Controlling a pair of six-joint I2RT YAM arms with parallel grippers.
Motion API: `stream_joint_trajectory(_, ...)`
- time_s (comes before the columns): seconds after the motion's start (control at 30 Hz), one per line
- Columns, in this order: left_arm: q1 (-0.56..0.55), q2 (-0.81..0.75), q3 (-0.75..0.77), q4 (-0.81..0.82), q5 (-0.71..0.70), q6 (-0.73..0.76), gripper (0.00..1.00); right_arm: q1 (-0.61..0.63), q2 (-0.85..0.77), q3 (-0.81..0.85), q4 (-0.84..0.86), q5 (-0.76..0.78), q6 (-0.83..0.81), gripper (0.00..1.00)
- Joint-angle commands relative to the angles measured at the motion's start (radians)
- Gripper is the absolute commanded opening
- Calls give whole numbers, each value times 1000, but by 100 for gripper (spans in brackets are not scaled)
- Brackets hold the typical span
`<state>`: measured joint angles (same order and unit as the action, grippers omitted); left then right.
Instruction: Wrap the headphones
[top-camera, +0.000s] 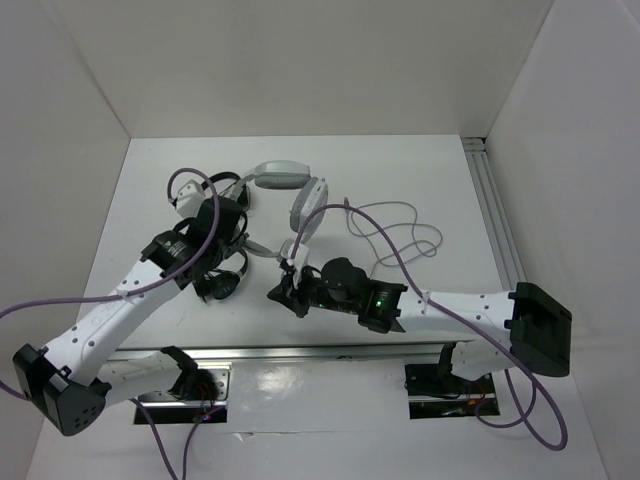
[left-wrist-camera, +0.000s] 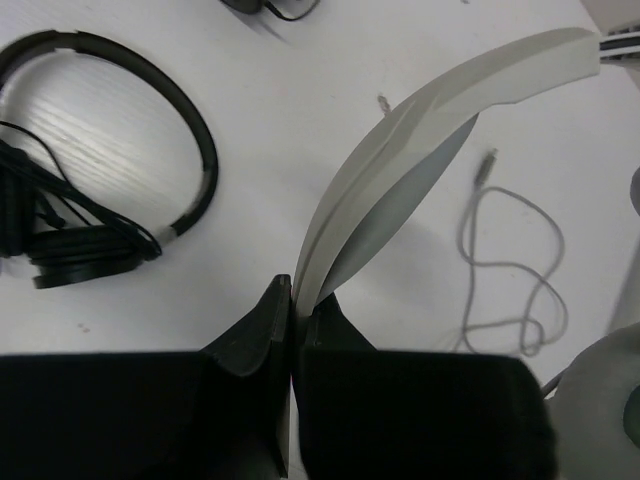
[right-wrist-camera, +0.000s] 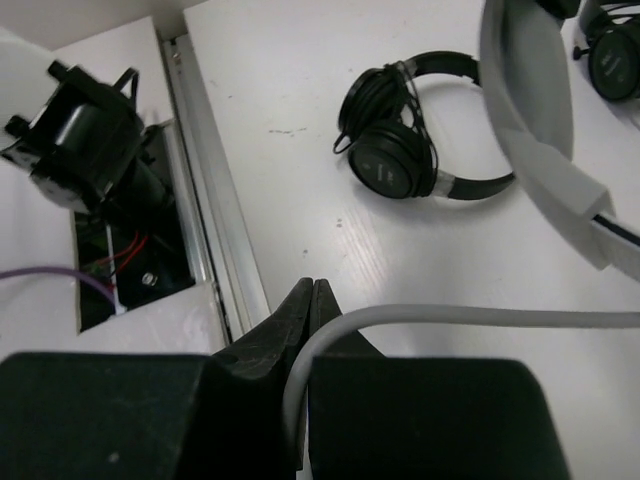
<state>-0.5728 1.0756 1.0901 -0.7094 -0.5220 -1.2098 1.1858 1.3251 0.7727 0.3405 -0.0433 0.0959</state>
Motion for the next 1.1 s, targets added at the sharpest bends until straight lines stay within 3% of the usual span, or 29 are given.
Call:
stream_joint_trajectory(0.0,-1,35,50,-10,-190,-45,0,24,-76,53,-3,-148,-53,1)
stream_joint_trajectory(0.17,-44,35,-4,47,-199,0,0,24,-76,43,80,-318,-44,6)
stream_joint_trajectory(0.43,-130,15,-50,57,-257,41,0,-98,-67,79,224,-519,79,11)
stream_joint_trajectory(0.67,-139,121,-70,64,-239,147,0,-187,-101,244,72,-638,67,13)
stream_joint_trajectory(0.87,-189,144,-143,213,-191,269,0,-271,-128,318,-17,-647,47,21)
stream_joint_trajectory(0.97,-199,153,-163,237,-156,306,0,-331,-118,398,-171,-681,-16,23)
stream_joint_trajectory(1.07,-199,153,-197,277,-109,378,0,-412,-118,450,-294,-743,-56,11)
